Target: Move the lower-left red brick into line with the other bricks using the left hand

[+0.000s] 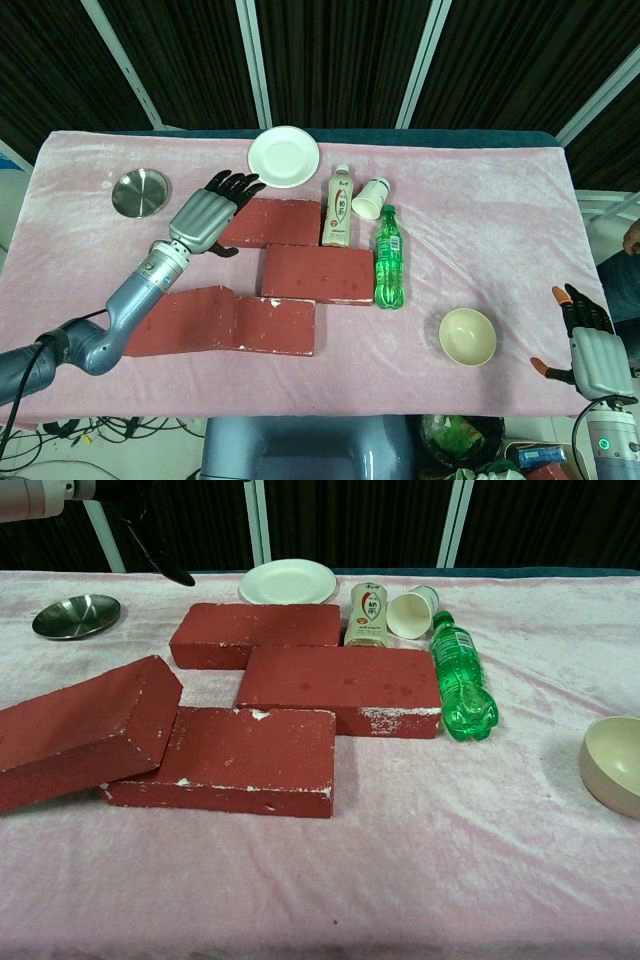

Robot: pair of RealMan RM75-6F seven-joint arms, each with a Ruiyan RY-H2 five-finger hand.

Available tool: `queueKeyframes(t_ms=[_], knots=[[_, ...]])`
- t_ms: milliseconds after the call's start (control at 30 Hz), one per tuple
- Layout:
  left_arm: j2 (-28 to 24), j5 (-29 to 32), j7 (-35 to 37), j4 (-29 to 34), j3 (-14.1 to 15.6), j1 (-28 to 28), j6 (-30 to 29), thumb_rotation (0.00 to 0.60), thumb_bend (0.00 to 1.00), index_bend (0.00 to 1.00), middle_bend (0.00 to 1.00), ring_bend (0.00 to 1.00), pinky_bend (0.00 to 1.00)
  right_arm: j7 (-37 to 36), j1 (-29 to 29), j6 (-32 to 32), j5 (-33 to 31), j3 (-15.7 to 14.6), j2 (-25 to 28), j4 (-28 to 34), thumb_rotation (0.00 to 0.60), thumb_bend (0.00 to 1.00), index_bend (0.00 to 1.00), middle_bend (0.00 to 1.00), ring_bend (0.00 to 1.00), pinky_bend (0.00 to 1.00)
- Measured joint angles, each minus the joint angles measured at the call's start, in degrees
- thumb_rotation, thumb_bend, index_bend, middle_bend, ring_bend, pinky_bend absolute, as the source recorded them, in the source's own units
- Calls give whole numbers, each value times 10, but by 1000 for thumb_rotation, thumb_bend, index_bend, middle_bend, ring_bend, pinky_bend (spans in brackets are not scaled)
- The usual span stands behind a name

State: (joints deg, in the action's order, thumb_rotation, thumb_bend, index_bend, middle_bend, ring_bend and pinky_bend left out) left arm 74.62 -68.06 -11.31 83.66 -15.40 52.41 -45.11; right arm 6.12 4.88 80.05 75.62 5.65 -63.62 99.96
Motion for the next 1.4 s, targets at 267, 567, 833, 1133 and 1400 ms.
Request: queueKeyframes(t_ms=[267, 567, 833, 1133, 1400], knots=[[-1, -2, 2, 5, 5, 1, -9, 600, 0, 0, 0, 0, 0, 1, -1, 2, 2, -1, 0, -1, 600, 46, 0, 0, 0, 78], [-15, -4, -2, 22, 15, -1, -10, 600, 0, 0, 0, 0, 0, 0, -1, 2, 2, -1, 0, -2, 600, 45, 0, 0, 0, 78], [-44, -13, -1, 53, 23, -27, -50, 600, 0, 0, 0, 0, 0, -7, -4, 5, 12, -6, 5, -2, 600, 46, 0, 0, 0, 78], [-154, -42, 19, 145, 62, -106, -104, 600, 0, 0, 0, 0, 0, -5, -3, 2, 13, -7, 5, -4, 600, 45, 0, 0, 0, 78], [-269, -128, 122, 207, 168, -225, -135, 600, 0, 0, 0, 0, 0, 0, -3, 3, 10, -7, 4, -2, 600, 46, 0, 0, 0, 78]])
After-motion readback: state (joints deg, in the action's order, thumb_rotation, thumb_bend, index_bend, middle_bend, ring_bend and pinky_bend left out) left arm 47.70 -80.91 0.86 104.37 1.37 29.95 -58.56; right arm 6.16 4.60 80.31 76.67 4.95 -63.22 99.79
